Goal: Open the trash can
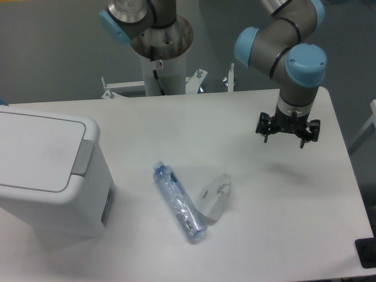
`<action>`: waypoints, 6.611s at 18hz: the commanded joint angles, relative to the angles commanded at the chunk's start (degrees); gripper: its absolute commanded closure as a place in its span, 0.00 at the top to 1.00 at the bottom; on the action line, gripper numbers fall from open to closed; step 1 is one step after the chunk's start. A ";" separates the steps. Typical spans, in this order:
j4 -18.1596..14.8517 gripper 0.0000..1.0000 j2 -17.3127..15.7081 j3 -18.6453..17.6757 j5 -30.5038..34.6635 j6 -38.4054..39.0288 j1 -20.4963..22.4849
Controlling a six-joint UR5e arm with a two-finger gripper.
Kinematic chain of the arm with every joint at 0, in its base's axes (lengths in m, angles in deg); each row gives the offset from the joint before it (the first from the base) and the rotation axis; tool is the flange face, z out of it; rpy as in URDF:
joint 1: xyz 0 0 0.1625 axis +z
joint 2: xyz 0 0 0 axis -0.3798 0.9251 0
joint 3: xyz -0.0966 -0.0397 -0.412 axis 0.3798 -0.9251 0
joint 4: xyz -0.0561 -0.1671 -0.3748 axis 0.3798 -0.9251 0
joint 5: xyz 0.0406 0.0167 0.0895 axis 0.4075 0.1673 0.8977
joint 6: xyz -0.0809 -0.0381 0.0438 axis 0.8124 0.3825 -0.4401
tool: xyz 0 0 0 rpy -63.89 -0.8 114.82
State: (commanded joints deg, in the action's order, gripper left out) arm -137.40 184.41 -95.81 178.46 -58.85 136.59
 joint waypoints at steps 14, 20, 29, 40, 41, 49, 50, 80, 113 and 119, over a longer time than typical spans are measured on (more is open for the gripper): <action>4.74 1.00 -0.70 -0.17 -9.03 4.63 -0.79; 5.10 1.00 -0.44 0.61 -12.38 11.59 -1.93; 5.01 1.00 -0.70 8.26 -20.74 31.36 -7.20; 5.10 1.00 -5.18 12.92 -27.67 43.77 -14.67; 5.01 1.00 -5.88 12.66 -28.56 43.94 -15.37; 5.01 1.00 -9.66 9.93 -29.09 51.93 -21.89; 5.01 1.00 -9.84 9.93 -29.09 52.81 -22.06; 5.89 1.00 -11.16 3.17 -27.95 54.40 -28.48; 5.71 1.00 -11.51 2.81 -27.86 54.49 -29.27; 5.63 1.00 -11.51 2.81 -27.86 54.49 -29.27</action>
State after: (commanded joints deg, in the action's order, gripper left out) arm -131.78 172.90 -93.00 150.59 -4.36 107.32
